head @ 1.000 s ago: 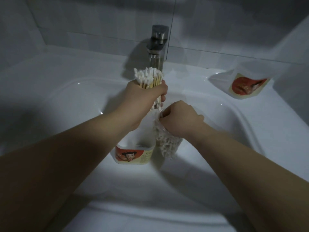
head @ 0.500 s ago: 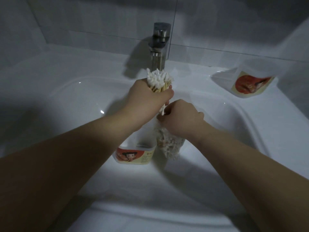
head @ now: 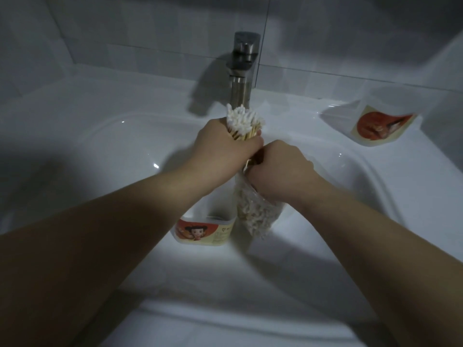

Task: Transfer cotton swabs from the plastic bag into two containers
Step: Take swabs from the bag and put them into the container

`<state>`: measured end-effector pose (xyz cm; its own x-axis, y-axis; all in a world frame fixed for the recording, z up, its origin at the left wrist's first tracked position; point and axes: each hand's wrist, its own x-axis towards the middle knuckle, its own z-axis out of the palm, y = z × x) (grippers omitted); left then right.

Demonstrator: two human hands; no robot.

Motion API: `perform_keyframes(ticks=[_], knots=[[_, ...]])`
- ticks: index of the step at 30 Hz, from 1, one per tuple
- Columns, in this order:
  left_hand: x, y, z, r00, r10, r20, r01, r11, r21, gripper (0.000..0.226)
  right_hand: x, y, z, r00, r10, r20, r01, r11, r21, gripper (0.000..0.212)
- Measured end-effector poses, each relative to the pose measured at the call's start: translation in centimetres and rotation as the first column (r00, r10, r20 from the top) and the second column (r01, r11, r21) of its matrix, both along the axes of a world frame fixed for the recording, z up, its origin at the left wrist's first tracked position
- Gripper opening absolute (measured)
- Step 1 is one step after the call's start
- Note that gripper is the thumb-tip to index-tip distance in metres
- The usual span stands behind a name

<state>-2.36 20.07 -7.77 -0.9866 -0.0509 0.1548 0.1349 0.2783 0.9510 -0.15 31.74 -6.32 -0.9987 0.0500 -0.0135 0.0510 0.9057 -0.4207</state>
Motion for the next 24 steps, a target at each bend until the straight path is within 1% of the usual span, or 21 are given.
perform_keyframes(ticks=[2,6,10,14,17,19,22,24], knots=[[0.1,0.0,0.1,1.000,-0.008,0.006,0.008,1.000,0.011,0.024,0.1,0.1,0.4,0.999,0.023,0.023,-0.022,0.999,-0.032,0.020],[0.0,-0.1,-0.3,1.000,-0.009,0.001,0.009,1.000,-0.029,0.014,0.2,0.4,0.6,0.997,0.049,0.062,-0.047,0.998,-0.028,0.019],[0.0,-0.3,0.0,1.000,-0.010,0.017,0.010,1.000,-0.013,0.021,0.4,1.0,1.0,0.992,0.101,0.080,-0.099,0.995,-0.019,0.019],[-0.2,-0.4,0.0,1.000,0.003,0.016,-0.003,1.000,0.001,0.012,0.7,1.3,1.4,0.982,0.166,0.093,-0.166,0.986,-0.010,0.016],[-0.3,-0.5,-0.2,1.000,0.012,0.021,-0.011,1.000,-0.008,0.005,0.6,1.5,1.4,0.977,0.204,0.055,-0.206,0.978,0.024,0.017],[-0.4,-0.5,-0.3,1.000,0.013,0.023,-0.012,1.000,-0.016,0.005,0.4,1.8,1.4,0.972,0.233,0.017,-0.234,0.972,0.035,0.018],[-0.3,-0.4,-0.1,1.000,0.017,0.021,-0.017,1.000,-0.012,0.006,-0.1,2.8,1.7,0.966,0.239,-0.101,-0.242,0.970,-0.011,0.030],[-0.2,-0.5,0.1,1.000,0.019,0.018,-0.019,1.000,-0.007,0.005,-0.4,3.5,1.9,0.956,0.236,-0.173,-0.244,0.969,-0.028,0.031]])
